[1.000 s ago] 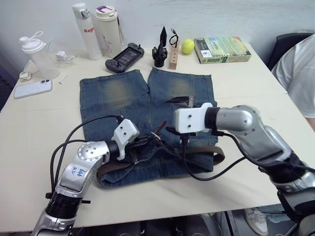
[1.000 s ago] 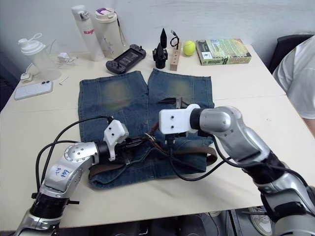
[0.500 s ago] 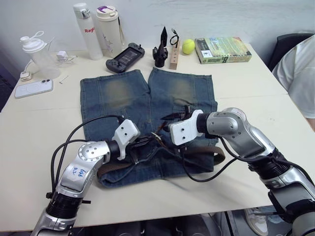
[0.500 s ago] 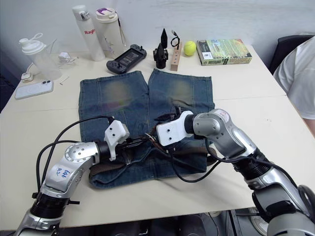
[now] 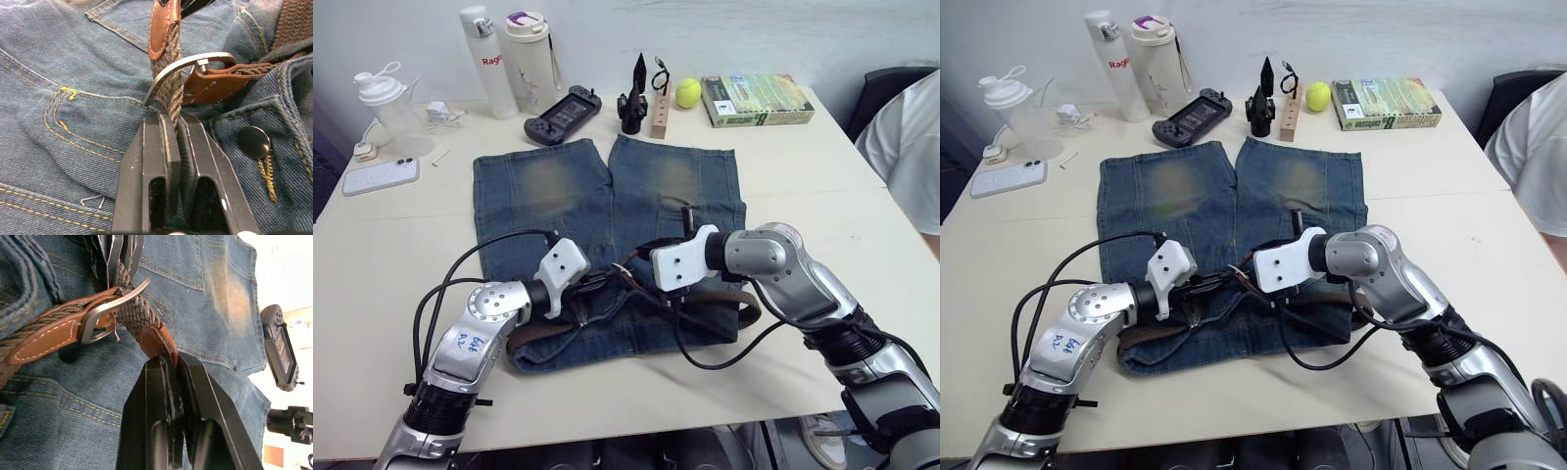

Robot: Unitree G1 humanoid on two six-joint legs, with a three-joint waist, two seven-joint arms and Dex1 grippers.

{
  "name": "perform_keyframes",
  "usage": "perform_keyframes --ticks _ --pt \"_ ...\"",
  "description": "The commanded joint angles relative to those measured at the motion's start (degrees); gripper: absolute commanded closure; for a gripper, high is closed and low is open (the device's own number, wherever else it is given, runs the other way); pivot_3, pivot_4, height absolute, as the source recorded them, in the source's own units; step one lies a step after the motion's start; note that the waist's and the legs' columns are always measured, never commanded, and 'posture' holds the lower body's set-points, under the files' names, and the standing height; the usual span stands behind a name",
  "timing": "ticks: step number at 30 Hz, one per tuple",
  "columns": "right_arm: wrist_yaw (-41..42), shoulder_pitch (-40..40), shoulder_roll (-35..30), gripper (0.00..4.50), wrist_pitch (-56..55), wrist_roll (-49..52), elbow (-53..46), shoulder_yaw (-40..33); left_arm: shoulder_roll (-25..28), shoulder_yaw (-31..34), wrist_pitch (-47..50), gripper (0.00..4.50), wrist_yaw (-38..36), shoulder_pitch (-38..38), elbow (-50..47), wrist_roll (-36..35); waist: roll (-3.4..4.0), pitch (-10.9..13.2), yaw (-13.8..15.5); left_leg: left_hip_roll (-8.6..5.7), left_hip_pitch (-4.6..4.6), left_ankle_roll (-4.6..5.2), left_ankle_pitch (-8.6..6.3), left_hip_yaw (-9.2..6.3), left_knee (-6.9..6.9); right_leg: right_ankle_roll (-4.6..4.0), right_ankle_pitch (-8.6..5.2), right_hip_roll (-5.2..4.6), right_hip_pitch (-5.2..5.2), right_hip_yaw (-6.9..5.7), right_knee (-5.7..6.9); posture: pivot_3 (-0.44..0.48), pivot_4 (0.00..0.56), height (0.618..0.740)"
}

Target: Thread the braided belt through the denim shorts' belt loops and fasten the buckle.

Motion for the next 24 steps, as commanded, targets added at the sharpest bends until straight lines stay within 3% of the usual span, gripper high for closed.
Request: perform_keyframes --ticks 1,5,10,14,17,22,24 --pt "0.3 1.0 0.8 4.50 1.4 0.2 -3.5 -1.1 -1.1 2.8 -1.4 2.92 -0.8 -1.4 -1.9 -3.0 0.00 0.0 0.0 0.00 0.00 0.00 0.00 0.00 0.01 0.00 0.00 0.00 0.00 -0.01 0.01 0.000 0.150 0.720" --pt "-1.0 3.0 1.3 4.50 4.0 -0.5 -6.0 -2.3 1.6 6.3 2.5 1.16 -4.6 -0.3 -5.0 -8.3 0.00 0.0 -0.1 0.01 0.00 0.00 0.00 -0.01 0.00 0.00 0.00 0.00 -0.01 0.00 0.02 0.000 0.150 0.720" --pt "-3.8 6.3 1.8 4.50 7.6 -1.4 -9.9 -3.8 8.8 18.1 12.1 1.16 -12.8 2.1 -7.3 -24.0 0.01 0.0 -0.3 0.06 0.00 -0.02 0.01 -0.02 -0.02 0.00 0.00 -0.02 -0.02 0.03 -0.01 0.000 0.150 0.720" --pt "-5.8 8.5 2.1 4.50 9.1 -2.4 -12.0 -4.6 13.9 21.6 11.5 1.16 -16.8 2.8 0.0 -24.5 0.02 0.0 0.0 0.03 0.00 -0.05 0.01 -0.06 -0.02 -0.01 0.00 -0.01 0.00 0.05 -0.03 0.000 0.150 0.720" --pt "-7.2 9.8 2.4 4.50 9.3 -3.1 -13.2 -5.0 13.9 20.9 8.3 2.04 -15.4 0.9 7.0 -21.4 0.02 0.0 0.1 -0.03 0.01 -0.05 0.01 -0.06 -0.01 -0.01 0.00 0.01 0.01 0.00 -0.02 0.000 0.150 0.720" --pt "-8.4 10.7 2.6 4.50 9.3 -3.1 -14.6 -5.7 15.6 14.9 0.0 4.43 -19.3 3.0 10.7 -14.3 0.02 0.0 -0.1 -0.04 0.00 -0.04 0.01 -0.01 -0.08 0.00 0.00 0.04 -0.04 0.02 -0.04 0.000 0.150 0.720" --pt "-8.6 11.1 2.3 4.50 9.5 -2.9 -15.3 -6.3 16.2 12.3 -2.5 4.47 -21.2 4.6 11.5 -11.9 0.02 0.0 -0.2 -0.04 0.00 -0.05 0.01 0.01 -0.10 0.00 0.00 0.05 -0.06 0.03 -0.04 0.000 0.150 0.720"
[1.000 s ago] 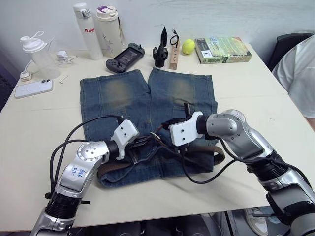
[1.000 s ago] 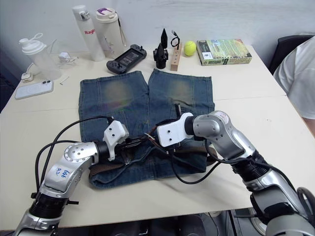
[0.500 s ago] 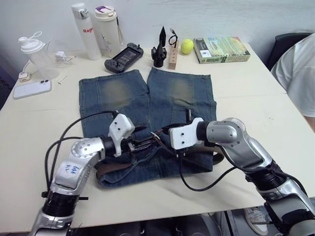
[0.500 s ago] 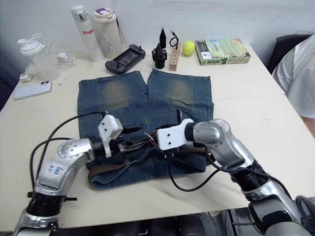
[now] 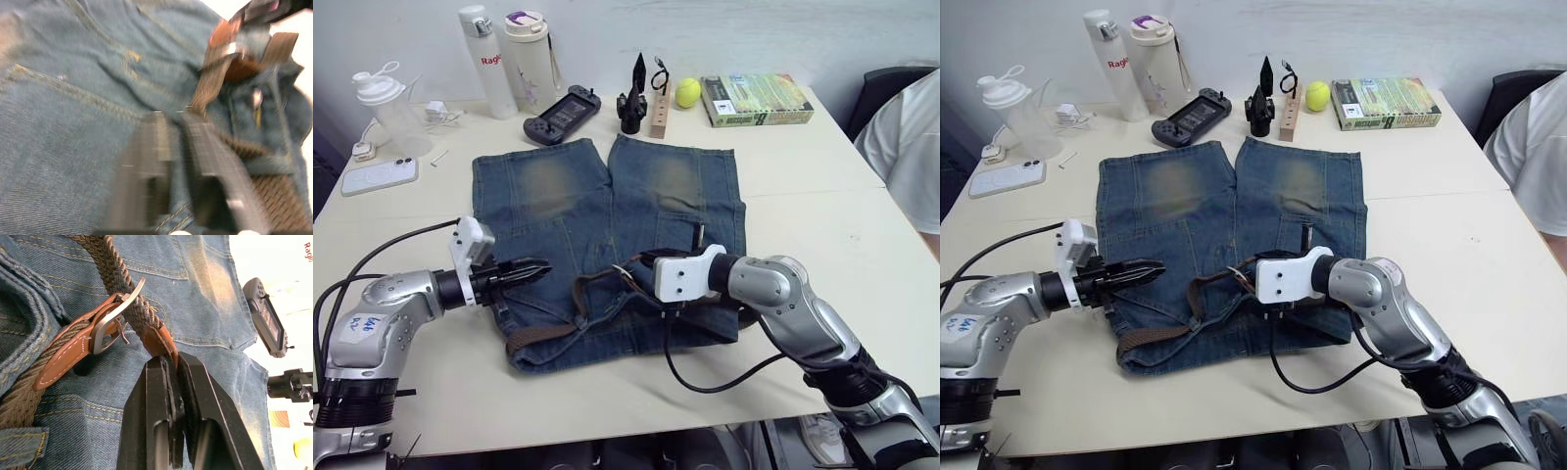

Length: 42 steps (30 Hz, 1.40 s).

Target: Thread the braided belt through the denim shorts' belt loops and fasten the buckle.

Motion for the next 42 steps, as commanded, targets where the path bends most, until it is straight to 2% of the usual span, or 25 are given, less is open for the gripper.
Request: perform_keyframes --ticks 1,4,8,14,17,25,28,32,37,40,42 --pt "-1.2 0.4 -0.5 4.50 0.0 0.1 -3.8 -3.6 2.0 -4.2 -6.2 4.47 -3.9 2.8 1.5 5.1 0.00 0.0 0.0 0.01 0.00 0.00 0.00 0.01 0.00 0.00 0.00 0.00 0.00 0.00 0.00 0.000 0.150 0.720" --pt "-1.6 1.3 -1.1 4.50 -0.3 0.8 -5.0 -5.7 3.6 -7.8 -11.4 4.47 -5.7 4.9 3.7 10.1 0.00 0.0 -0.1 0.04 0.01 0.00 0.00 0.05 0.00 0.00 0.00 0.02 -0.03 0.04 0.02 0.000 0.150 0.720" --pt "-1.0 2.7 -3.2 4.50 -0.5 5.3 -7.4 -12.9 4.8 -10.8 -18.4 4.47 -6.1 6.5 6.3 15.4 0.01 0.0 0.0 0.03 0.02 0.00 0.00 0.04 -0.01 0.00 0.00 -0.04 -0.02 0.04 0.01 0.000 0.150 0.720" --pt "0.5 1.9 -7.5 4.50 -0.4 12.7 -7.0 -22.4 4.0 -12.6 -23.2 4.47 -5.2 6.4 9.1 18.3 0.18 -0.1 0.0 0.04 0.14 0.01 -0.01 0.07 -0.04 -0.01 0.00 -0.10 0.04 0.09 0.06 0.000 0.150 0.720" --pt "0.9 1.1 -8.6 4.50 -1.0 15.0 -6.7 -24.0 3.7 -12.8 -23.7 4.47 -4.9 6.3 9.2 18.2 0.21 -0.1 0.0 0.04 0.18 0.01 -0.01 0.11 -0.04 0.00 0.00 -0.12 0.05 0.12 0.13 0.000 0.150 0.720" --pt "1.6 -0.4 -7.1 4.50 -1.0 19.7 -10.1 -20.2 2.8 -12.9 -25.6 4.47 -3.1 5.8 9.8 18.9 0.25 -0.1 0.2 0.03 0.20 0.03 -0.01 0.11 -0.03 -0.01 0.00 -0.15 0.05 0.13 0.18 0.000 0.150 0.720" --pt "1.9 -0.2 -5.8 4.50 -2.0 17.9 -11.5 -15.1 1.9 -11.1 -25.7 4.47 -1.9 4.5 9.1 17.2 0.27 -0.2 0.2 0.02 0.20 0.04 -0.01 0.10 -0.02 0.00 0.00 -0.15 0.06 0.13 0.19 0.000 0.150 0.720" --pt "1.5 -1.6 -3.8 4.50 -3.9 13.9 -10.4 -9.2 1.8 -7.5 -22.4 4.47 -1.1 2.8 4.1 13.3 0.26 -0.2 0.2 0.02 0.22 0.04 -0.01 0.10 0.00 0.00 0.00 -0.14 0.07 0.12 0.23 0.000 0.150 0.720" --pt "1.0 -3.9 -2.5 4.50 -5.3 10.5 -6.7 -6.3 3.0 -2.8 -14.3 4.47 -1.7 2.1 -3.8 6.5 0.15 -0.1 0.0 0.03 0.05 0.04 -0.01 0.05 0.03 0.00 0.00 -0.12 -0.05 0.11 0.23 0.000 0.150 0.720" --pt "0.9 -5.4 -2.3 4.50 -7.1 8.0 -3.8 -4.9 3.0 2.0 -4.7 3.55 -0.8 -0.8 -8.7 -2.8 0.11 -0.1 0.1 0.03 0.01 0.04 0.00 0.02 0.06 0.00 0.00 -0.13 -0.03 0.12 0.20 0.000 0.150 0.720" --pt "0.8 -6.2 -2.0 4.50 -8.3 6.7 -2.2 -4.2 2.2 3.6 1.0 2.77 0.6 -3.0 -11.6 -8.5 0.11 -0.1 0.1 0.03 0.00 0.04 0.00 -0.05 0.10 0.00 0.00 -0.11 0.01 0.12 0.19 0.000 0.150 0.720"
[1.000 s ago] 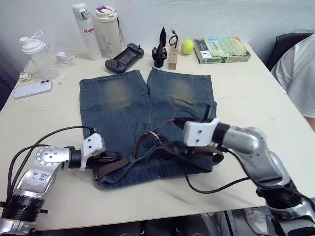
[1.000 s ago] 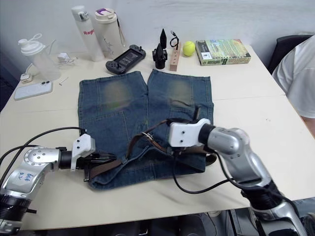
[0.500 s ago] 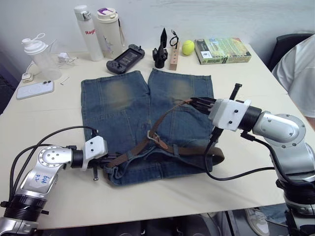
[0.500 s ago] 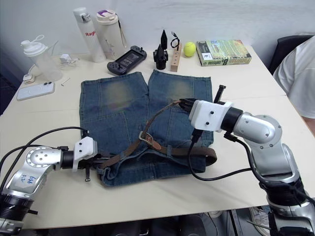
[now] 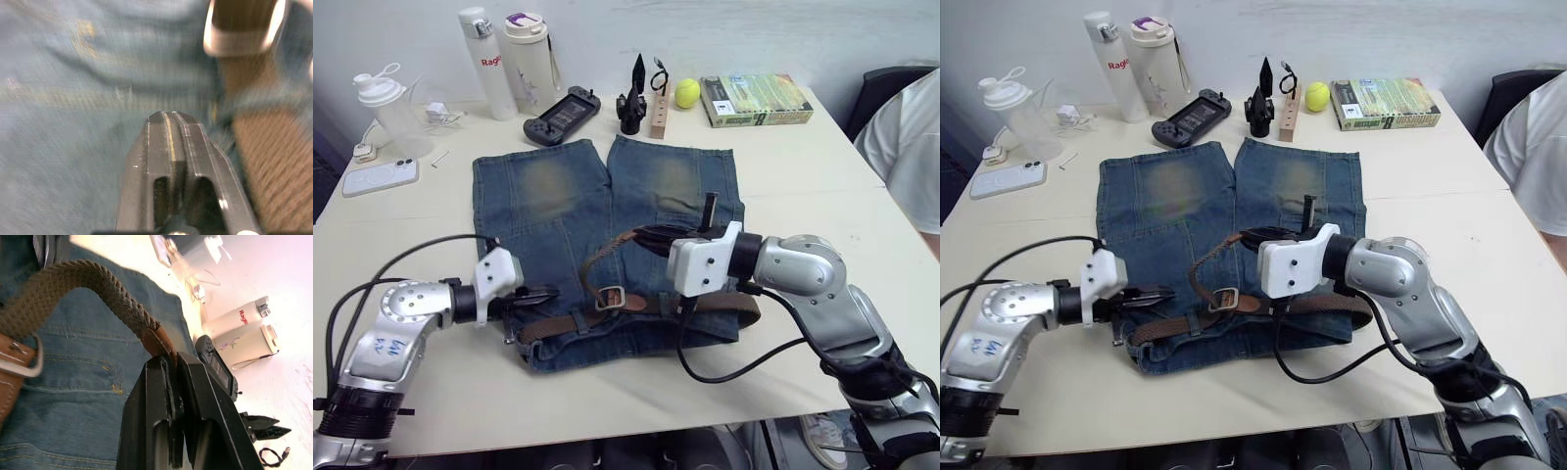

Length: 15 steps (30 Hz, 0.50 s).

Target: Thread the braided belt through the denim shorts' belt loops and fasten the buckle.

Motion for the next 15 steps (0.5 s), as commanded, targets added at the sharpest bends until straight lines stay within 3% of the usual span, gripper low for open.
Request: perform_keyframes --ticks 1,6,15 --pt "-0.6 -1.9 0.7 4.50 -2.9 -2.1 1.3 0.8 -0.3 4.0 9.1 2.30 2.6 -3.8 -6.7 -9.9 0.00 0.0 -0.1 0.00 0.00 0.00 0.00 0.00 0.00 0.00 0.00 0.00 0.00 0.02 0.00 0.000 0.150 0.720" --pt "-0.7 -3.6 2.6 4.50 -4.0 -4.2 3.1 2.2 -2.2 0.6 13.1 0.26 6.8 -7.4 -11.8 -10.8 -0.01 0.0 -0.1 -0.01 0.01 -0.02 0.01 0.01 0.00 0.00 0.00 0.09 0.01 0.05 0.00 0.000 0.150 0.720" --pt "-0.4 -4.2 3.7 4.50 -3.8 -4.9 3.0 2.3 -4.0 -6.1 10.5 0.26 12.8 -9.5 -7.7 -0.1 -0.01 0.0 0.0 -0.01 0.02 -0.03 0.02 0.03 -0.01 0.00 0.00 0.14 0.00 0.01 0.00 0.000 0.150 0.720"
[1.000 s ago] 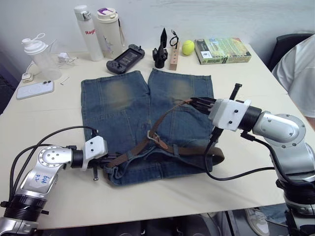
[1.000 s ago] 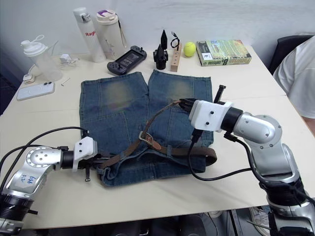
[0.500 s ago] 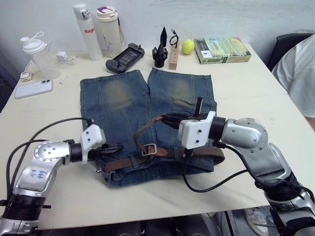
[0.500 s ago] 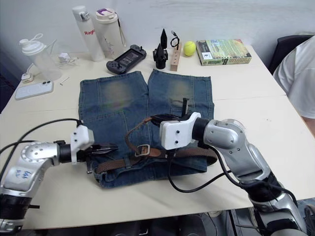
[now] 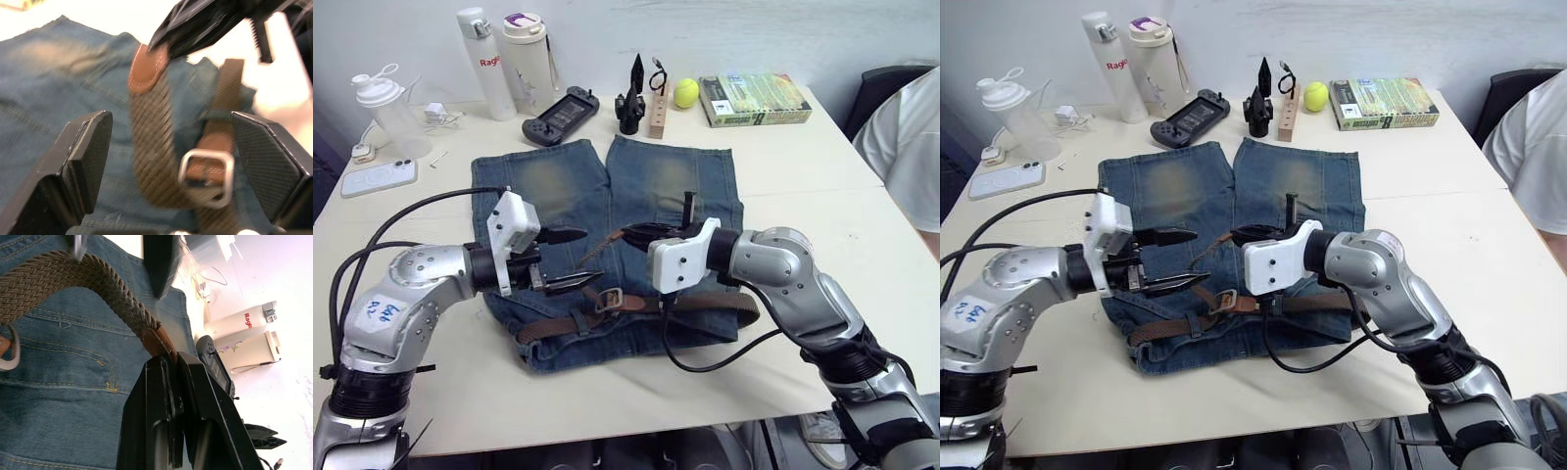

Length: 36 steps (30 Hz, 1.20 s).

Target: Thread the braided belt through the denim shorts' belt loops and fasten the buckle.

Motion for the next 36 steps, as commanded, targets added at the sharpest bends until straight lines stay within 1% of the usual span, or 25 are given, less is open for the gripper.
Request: perform_keyframes --ticks 1,4,6,7,8,9,10,11,14,15,22,26,29,30,33,36 --pt "-0.3 -0.8 0.4 4.50 -0.4 -0.3 -1.4 -0.9 -0.9 -1.4 -2.4 0.26 2.2 -1.7 1.5 4.1 0.00 0.0 0.1 0.00 0.00 0.00 0.00 0.00 0.00 0.00 0.00 0.00 0.00 0.00 0.00 0.000 0.150 0.720" --pt "-0.2 -0.7 0.4 4.50 -0.1 -0.3 -1.7 -1.0 -2.2 -2.8 -3.6 0.26 3.3 -2.3 2.6 6.6 0.00 0.0 0.1 -0.01 0.00 0.00 0.00 0.01 0.01 0.00 0.00 0.00 0.00 0.00 0.00 0.000 0.150 0.720" --pt "-0.1 -0.7 0.4 4.50 0.0 -0.3 -1.9 -1.1 -3.6 -2.4 -3.1 0.78 3.8 -3.0 2.7 5.9 0.00 0.0 0.1 -0.01 -0.01 0.00 0.00 0.01 0.01 0.00 0.00 -0.01 0.00 -0.01 0.00 0.000 0.150 0.720" --pt "-0.1 -0.6 0.4 4.50 0.1 -0.3 -1.9 -1.1 -4.1 -2.5 -2.9 0.91 3.8 -3.2 2.6 5.9 0.00 0.0 0.1 -0.01 -0.01 0.00 0.00 0.01 0.01 0.00 0.00 -0.02 0.00 0.00 0.00 0.000 0.150 0.720" --pt "0.0 -0.6 0.4 4.50 0.2 -0.3 -2.0 -1.1 -4.5 -2.6 -2.7 1.51 3.8 -3.2 2.5 5.8 0.00 0.0 0.1 -0.01 -0.01 0.00 0.00 0.01 0.01 0.00 0.00 -0.02 0.00 0.00 0.00 0.000 0.150 0.720" --pt "0.1 -0.6 0.4 4.50 0.3 -0.3 -2.1 -1.2 -4.7 -2.7 -2.6 1.72 3.7 -3.1 2.4 5.9 0.00 0.0 0.0 -0.01 -0.01 0.00 0.00 0.01 0.01 0.00 0.00 -0.01 0.00 0.00 0.00 0.000 0.150 0.720" --pt "0.1 -0.6 0.5 4.50 0.4 -0.2 -2.1 -1.2 -4.9 -2.7 -2.6 2.18 3.7 -3.0 2.3 6.1 0.00 0.0 0.0 -0.01 -0.01 0.00 0.00 0.01 0.01 0.00 0.00 -0.01 0.00 -0.01 0.00 0.000 0.150 0.720" --pt "0.1 -0.6 0.5 4.50 0.4 -0.2 -2.1 -1.2 -4.9 -2.8 -2.6 2.43 3.7 -2.9 2.2 6.2 0.00 0.0 0.0 -0.01 -0.01 0.00 0.00 0.01 0.00 0.00 0.00 -0.01 0.00 -0.01 0.00 0.000 0.150 0.720" --pt "0.1 -0.5 0.4 4.50 0.7 -0.2 -2.2 -1.3 -4.7 -2.9 -2.2 3.68 3.6 -2.4 1.9 6.5 0.00 0.0 0.0 0.00 -0.01 0.00 0.00 0.01 0.00 0.00 0.00 0.00 -0.01 -0.02 0.00 0.000 0.150 0.720" --pt "0.2 -0.5 0.5 4.50 0.8 -0.1 -2.2 -1.3 -4.7 -2.9 -2.0 4.03 3.8 -2.3 1.9 6.8 0.00 0.0 0.0 0.00 -0.01 0.00 0.00 0.01 0.00 0.00 0.00 0.00 0.00 -0.02 0.00 0.000 0.150 0.720" --pt "0.6 0.0 1.4 4.50 3.9 1.1 -3.1 -1.6 -6.2 -2.9 -1.7 4.03 5.6 -2.4 1.6 7.5 0.00 0.0 0.1 0.00 -0.01 0.00 0.00 0.00 0.02 0.00 0.00 -0.02 0.00 -0.02 0.00 0.000 0.150 0.720" --pt "-1.8 0.3 3.3 4.50 8.3 1.0 -3.6 -3.3 -7.9 -2.1 -1.4 4.03 6.8 -2.3 1.2 6.5 0.00 0.0 0.1 -0.01 -0.01 0.01 0.01 0.00 0.02 0.00 0.00 -0.02 0.00 -0.01 0.01 0.000 0.150 0.720" --pt "-1.9 2.2 5.9 3.31 18.8 6.1 -6.1 -7.2 -9.1 -1.0 -1.1 4.16 7.8 -1.6 0.8 5.8 0.00 0.0 0.1 0.00 -0.01 0.01 0.01 -0.01 0.02 0.00 0.00 -0.01 0.00 -0.02 0.02 0.000 0.150 0.720" --pt "-2.2 2.6 6.5 2.82 21.8 7.1 -6.9 -8.2 -9.4 -0.7 -1.0 4.16 8.0 -1.4 0.6 5.6 -0.01 0.0 0.1 0.00 -0.01 0.01 0.01 -0.01 0.01 0.00 0.00 -0.02 0.00 -0.01 0.01 0.000 0.150 0.720" --pt "0.5 5.0 6.0 1.33 34.2 13.6 -10.7 -12.0 -9.9 0.0 -0.2 4.16 8.1 -0.2 -0.4 4.4 -0.01 0.0 0.1 -0.01 -0.02 0.02 0.01 -0.03 0.02 0.00 0.00 -0.03 0.02 0.00 0.02 0.000 0.150 0.720" --pt "1.9 7.2 5.5 1.33 43.5 19.7 -13.5 -14.4 -10.4 0.5 0.1 4.16 8.4 0.7 -1.4 3.6 -0.01 0.0 0.1 -0.01 -0.02 0.02 0.01 -0.04 0.01 0.00 0.00 -0.04 0.03 0.04 0.01 0.000 0.150 0.720"
